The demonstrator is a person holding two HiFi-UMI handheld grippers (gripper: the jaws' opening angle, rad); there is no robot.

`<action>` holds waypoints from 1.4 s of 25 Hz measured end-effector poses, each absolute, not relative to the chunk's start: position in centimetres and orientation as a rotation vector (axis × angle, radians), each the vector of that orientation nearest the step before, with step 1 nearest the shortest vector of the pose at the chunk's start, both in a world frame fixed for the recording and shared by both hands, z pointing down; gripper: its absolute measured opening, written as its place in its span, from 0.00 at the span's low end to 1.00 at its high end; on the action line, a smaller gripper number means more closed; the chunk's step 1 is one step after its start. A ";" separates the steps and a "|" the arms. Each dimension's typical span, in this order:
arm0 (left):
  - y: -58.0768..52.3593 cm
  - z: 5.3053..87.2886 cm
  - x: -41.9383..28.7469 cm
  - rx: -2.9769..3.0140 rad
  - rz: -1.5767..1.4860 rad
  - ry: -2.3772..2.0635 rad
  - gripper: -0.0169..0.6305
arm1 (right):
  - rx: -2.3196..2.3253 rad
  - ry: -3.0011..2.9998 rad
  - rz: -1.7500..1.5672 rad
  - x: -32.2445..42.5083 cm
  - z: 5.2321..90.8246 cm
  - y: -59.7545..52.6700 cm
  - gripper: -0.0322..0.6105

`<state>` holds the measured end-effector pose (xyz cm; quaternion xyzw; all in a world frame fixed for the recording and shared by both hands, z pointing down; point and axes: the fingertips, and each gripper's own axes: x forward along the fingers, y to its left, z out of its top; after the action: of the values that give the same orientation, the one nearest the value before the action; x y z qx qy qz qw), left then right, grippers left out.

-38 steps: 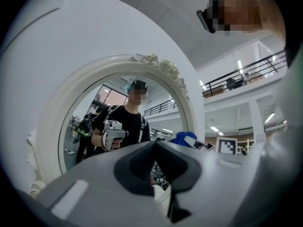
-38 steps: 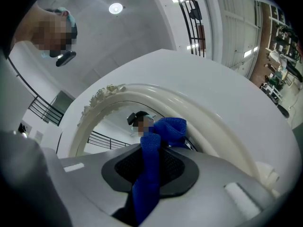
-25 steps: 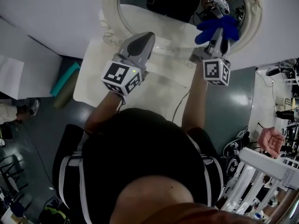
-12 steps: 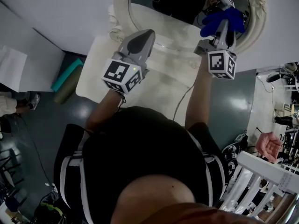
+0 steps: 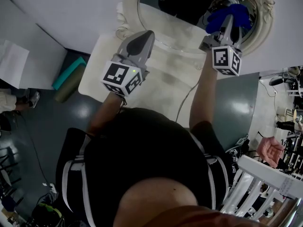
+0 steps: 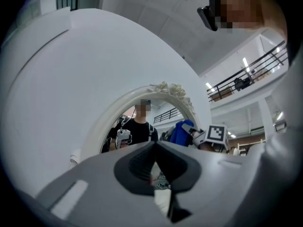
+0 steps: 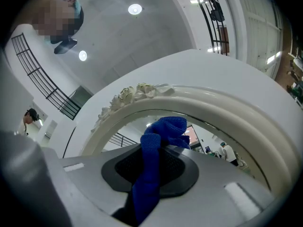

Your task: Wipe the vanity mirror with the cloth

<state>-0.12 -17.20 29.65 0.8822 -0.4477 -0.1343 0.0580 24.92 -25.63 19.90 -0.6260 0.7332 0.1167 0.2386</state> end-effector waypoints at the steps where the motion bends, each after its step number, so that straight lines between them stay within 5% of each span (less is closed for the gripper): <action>1: -17.2 29.6 -0.4 2.673 -0.410 -1.360 0.05 | -1.711 2.013 0.331 24.5 19.8 -25.8 0.17; 35: -16.5 30.4 -10.6 2.511 -0.439 -1.635 0.04 | -1.531 2.384 0.592 3.6 21.9 -31.2 0.17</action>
<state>-10.59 -16.46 30.43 0.8278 -0.5391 -0.1446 0.0566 3.64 -31.24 21.86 -0.5250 0.8173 0.2029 0.1232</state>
